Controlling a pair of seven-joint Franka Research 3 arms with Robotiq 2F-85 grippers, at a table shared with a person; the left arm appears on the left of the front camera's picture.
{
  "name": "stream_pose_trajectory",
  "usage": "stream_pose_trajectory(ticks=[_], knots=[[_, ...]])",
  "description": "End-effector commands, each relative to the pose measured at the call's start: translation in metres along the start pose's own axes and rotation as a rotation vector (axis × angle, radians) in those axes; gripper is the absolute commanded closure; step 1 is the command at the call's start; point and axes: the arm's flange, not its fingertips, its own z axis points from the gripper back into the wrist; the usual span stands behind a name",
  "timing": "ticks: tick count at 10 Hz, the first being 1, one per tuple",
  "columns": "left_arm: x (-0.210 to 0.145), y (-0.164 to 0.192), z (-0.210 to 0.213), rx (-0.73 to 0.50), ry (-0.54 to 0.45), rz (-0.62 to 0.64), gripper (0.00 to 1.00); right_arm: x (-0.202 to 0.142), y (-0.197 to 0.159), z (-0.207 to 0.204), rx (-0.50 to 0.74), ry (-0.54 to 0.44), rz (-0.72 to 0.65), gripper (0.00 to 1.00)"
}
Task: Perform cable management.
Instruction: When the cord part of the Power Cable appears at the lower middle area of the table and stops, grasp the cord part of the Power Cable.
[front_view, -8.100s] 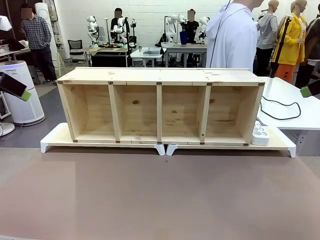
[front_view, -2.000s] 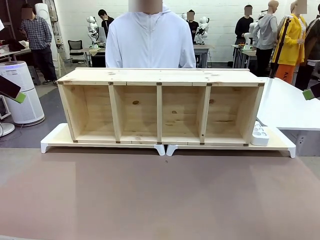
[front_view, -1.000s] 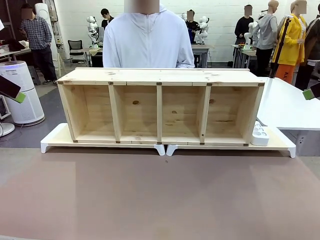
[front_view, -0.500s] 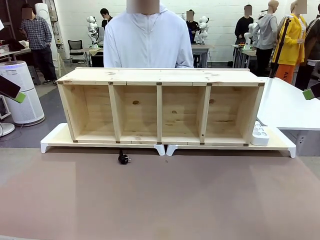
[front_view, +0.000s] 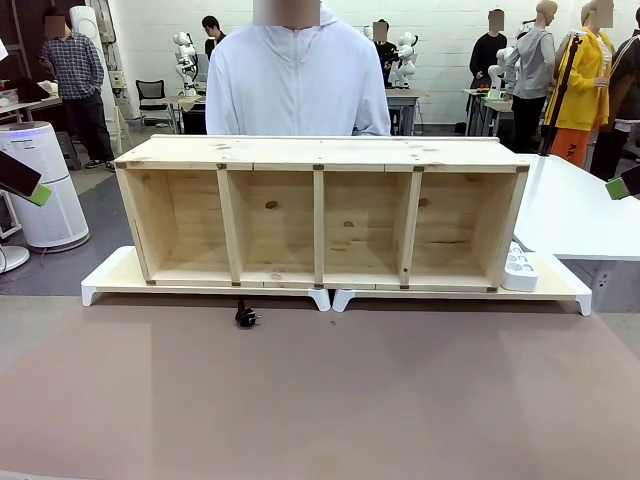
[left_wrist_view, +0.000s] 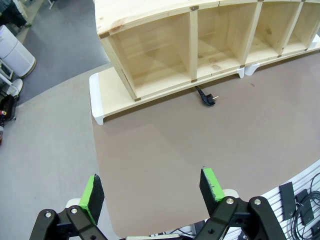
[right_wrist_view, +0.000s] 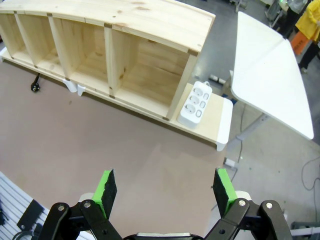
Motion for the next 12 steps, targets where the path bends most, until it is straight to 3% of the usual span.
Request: stream_pose_trajectory(ticks=[1,12], knots=[[0.0025,-0.0004,-0.0009,0.005,-0.010,-0.003,0.00,0.0018,-0.0009,-0.0025,-0.003,-0.007,0.000,0.00],[0.0025,-0.0004,-0.0009,0.005,-0.010,-0.003,0.00,0.0018,-0.0009,-0.0025,-0.003,-0.007,0.000,0.00]])
